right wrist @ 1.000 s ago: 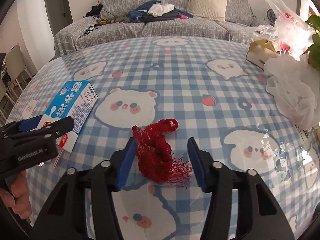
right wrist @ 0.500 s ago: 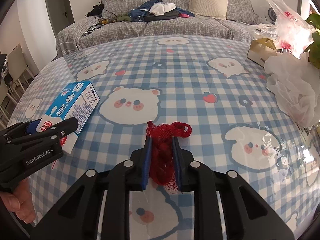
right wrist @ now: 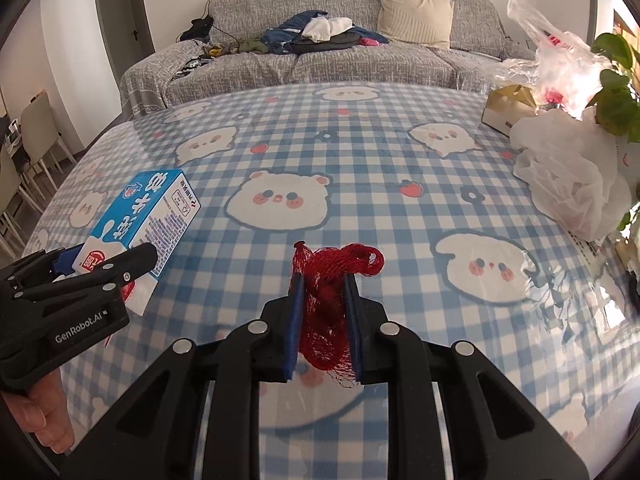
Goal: Collect trash
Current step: 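Carry the milk carton and red net with both grippers over the bin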
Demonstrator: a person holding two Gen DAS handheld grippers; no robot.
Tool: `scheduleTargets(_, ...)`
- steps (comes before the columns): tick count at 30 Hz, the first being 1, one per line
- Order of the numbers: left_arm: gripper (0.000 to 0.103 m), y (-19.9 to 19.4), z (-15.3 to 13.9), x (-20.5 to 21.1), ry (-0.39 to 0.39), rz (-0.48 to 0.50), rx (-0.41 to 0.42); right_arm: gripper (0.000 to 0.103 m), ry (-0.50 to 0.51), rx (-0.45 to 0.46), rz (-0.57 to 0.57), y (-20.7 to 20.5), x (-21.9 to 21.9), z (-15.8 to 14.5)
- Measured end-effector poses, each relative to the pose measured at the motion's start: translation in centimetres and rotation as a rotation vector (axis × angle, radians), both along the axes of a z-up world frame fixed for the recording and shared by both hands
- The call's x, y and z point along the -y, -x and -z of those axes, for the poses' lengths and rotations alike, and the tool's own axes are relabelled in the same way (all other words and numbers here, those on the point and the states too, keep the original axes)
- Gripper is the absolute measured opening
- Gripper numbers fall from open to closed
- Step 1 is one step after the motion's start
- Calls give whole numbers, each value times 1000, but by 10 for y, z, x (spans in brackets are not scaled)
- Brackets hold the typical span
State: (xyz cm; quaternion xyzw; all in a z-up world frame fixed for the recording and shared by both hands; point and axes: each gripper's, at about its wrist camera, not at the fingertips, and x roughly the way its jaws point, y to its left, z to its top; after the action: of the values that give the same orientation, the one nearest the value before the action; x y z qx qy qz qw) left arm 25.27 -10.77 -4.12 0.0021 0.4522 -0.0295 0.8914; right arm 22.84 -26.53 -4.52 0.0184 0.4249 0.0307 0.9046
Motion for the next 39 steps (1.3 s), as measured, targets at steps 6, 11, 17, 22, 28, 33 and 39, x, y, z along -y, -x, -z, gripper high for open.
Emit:
scheduleTargets(6,63,30,-7,-4,9,2,9,18,0,17,7,27,0,-10)
scheduleTargets(11,63,56,-11,-6,22,6,11,18,2,24,9,49,1,-15)
scheduleTargets(17,63,89,-18,-9,38,3,16,18,-7,37,14,73,1,-22)
scheduleTargets(22,63,117,-18,-9,38,-1,11,18,-22,45,16,97,1,-26)
scheduleTargets(28,63,158,-12,-15,37,2,5,18,-40,57,16,130,0,-30)
scheduleTargets(33,63,191,-3,-23,61,-4,-8,18,-54,61,11,159,2,-26)
scheduleTargets(39,63,219,9,-22,62,4,-22,18,-49,42,9,186,0,-10)
